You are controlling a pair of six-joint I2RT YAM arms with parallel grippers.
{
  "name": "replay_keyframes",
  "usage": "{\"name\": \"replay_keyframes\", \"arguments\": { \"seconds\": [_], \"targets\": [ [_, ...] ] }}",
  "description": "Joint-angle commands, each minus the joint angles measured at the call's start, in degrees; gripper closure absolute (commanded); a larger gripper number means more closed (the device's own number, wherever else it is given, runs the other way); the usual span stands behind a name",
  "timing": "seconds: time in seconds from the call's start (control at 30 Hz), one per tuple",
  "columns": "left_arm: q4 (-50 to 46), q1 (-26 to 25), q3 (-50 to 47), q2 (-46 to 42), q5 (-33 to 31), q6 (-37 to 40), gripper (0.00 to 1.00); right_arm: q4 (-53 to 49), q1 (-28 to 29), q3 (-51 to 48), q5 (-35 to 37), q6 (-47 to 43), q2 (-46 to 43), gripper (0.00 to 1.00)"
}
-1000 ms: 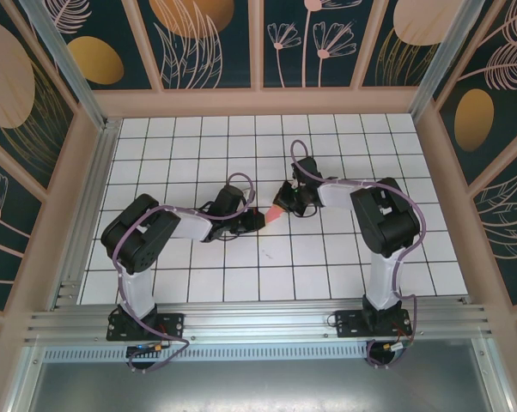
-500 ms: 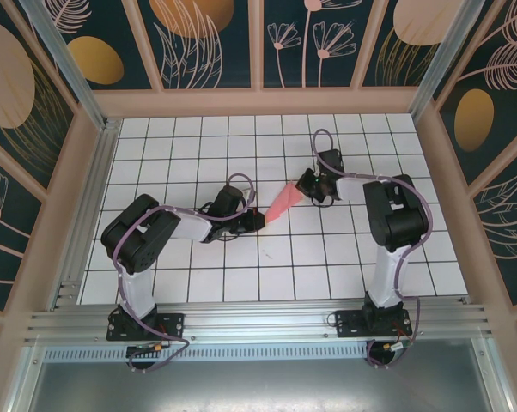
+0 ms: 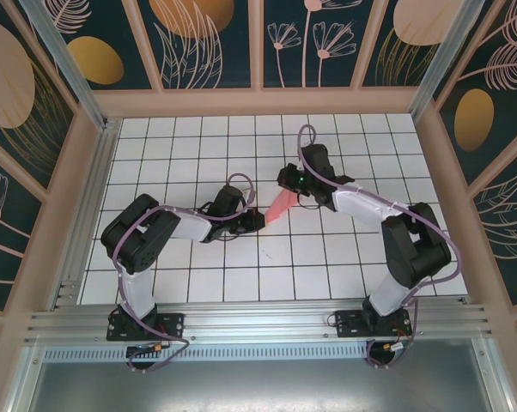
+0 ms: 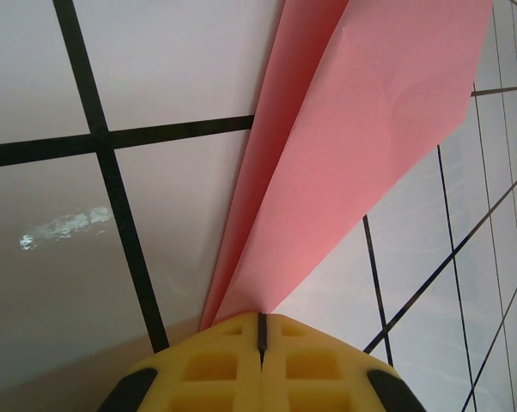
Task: Fold a paper plane with a square sheet of paper (pick it up from the middle)
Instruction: Fold the wing for the fifth time at the center of the table.
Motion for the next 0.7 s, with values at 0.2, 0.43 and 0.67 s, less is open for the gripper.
{"name": "replay_keyframes", "arguments": {
  "seconds": [0.2, 0.43, 0.67],
  "targets": [
    [-14.5, -0.4, -3.5, 4.7, 0.0, 0.2, 1.00, -3.7, 2.1, 3.6, -7.9, 5.2, 12.1, 0.98],
    [-14.4, -0.4, -3.6, 4.8, 0.1, 0.2, 1.00, -5.1, 3.7, 6.2, -8.7, 5.5, 17.3, 0.98],
    [-14.2, -0.4, -4.2, 4.8, 0.0, 0.1, 1.00, -4.3, 1.2, 5.0, -6.4, 5.6, 19.4, 0.99]
  ]
}}
